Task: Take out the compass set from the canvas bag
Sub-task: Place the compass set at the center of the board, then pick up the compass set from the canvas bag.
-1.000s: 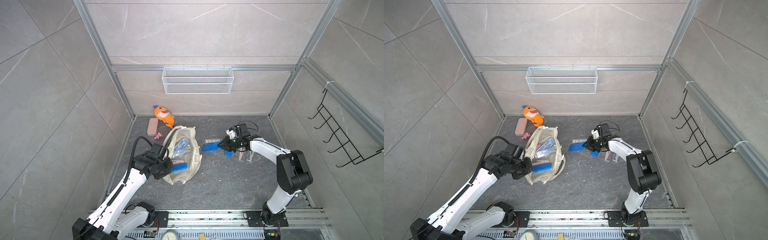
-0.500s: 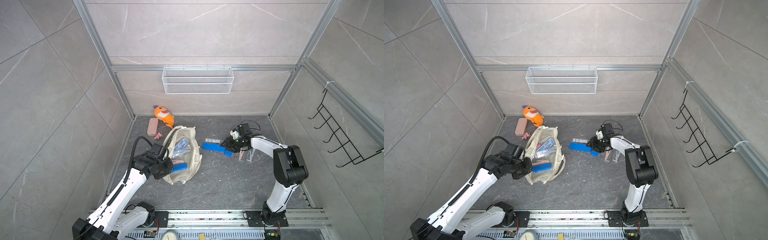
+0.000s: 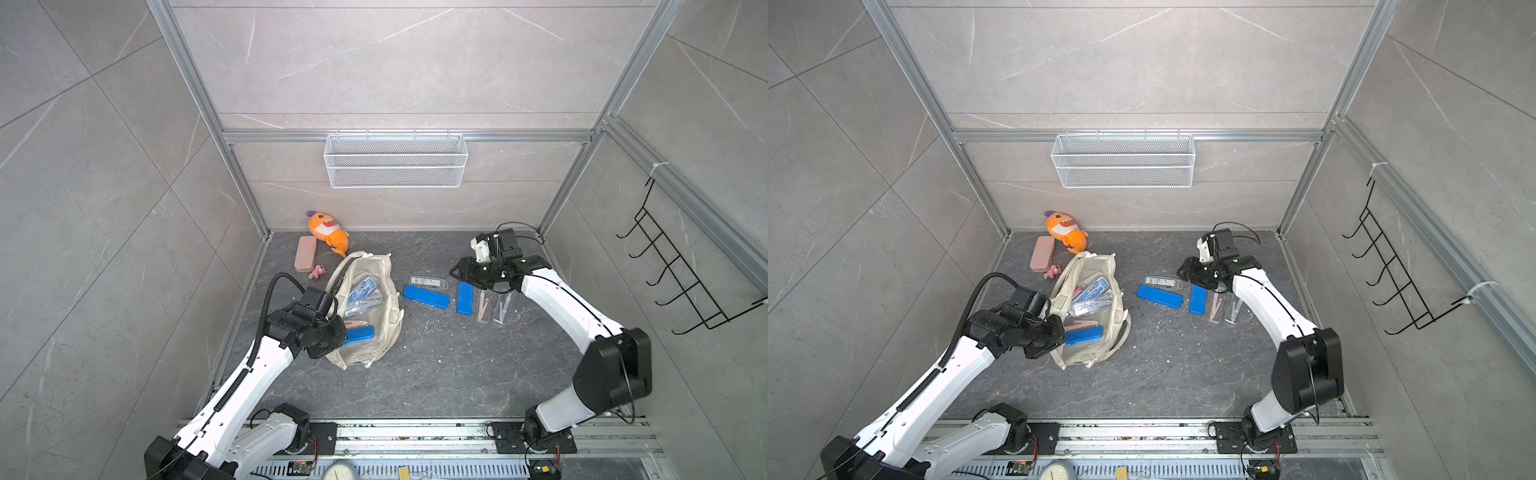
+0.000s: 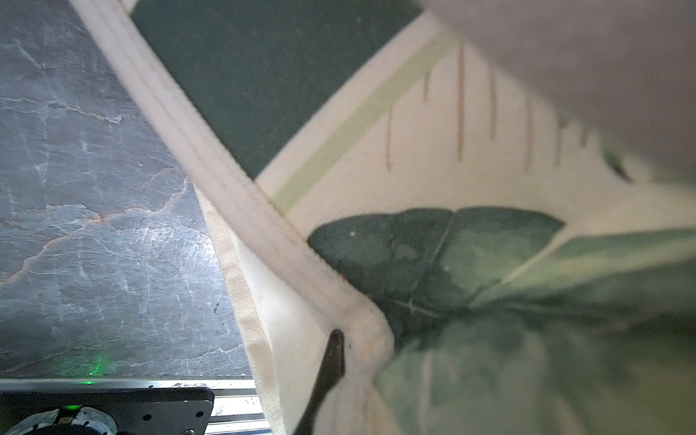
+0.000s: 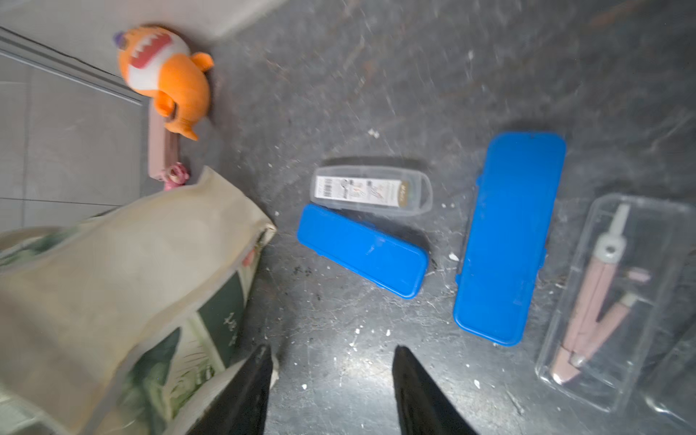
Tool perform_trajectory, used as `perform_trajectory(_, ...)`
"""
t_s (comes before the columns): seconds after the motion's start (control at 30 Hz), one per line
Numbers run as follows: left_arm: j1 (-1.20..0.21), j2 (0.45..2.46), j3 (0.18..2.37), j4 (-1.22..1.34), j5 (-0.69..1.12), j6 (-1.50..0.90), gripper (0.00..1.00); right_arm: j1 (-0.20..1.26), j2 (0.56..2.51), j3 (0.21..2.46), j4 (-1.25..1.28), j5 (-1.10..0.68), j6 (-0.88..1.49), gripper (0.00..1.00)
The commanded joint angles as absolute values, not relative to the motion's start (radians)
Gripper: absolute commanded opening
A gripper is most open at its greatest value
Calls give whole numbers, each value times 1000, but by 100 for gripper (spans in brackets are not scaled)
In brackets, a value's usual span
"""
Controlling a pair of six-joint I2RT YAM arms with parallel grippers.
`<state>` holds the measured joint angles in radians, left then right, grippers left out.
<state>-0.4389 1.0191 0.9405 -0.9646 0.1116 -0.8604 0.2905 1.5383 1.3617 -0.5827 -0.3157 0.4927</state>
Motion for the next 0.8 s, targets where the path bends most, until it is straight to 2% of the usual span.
perform_trajectory(0.0, -442, 1014, 963, -987, 143, -857, 0, 357, 1477, 1436, -685, -248, 462, 54)
perform_trajectory(0.27, -443, 999, 956, -987, 136, -866, 0, 609, 1478, 1575, -747, -238, 582, 48)
perform_trajectory(0.4, -443, 990, 950, -986, 135, -869, 0, 803, 1508, 1574, -707, -132, 712, 46)
perform_trajectory(0.6, -443, 983, 939, -983, 140, -874, 0, 1020, 1674, 1652, -704, -31, 911, 44)
perform_trajectory(0.77, -442, 966, 917, -979, 150, -884, 0, 1074, 1819, 1724, -735, 3, 1054, 45)
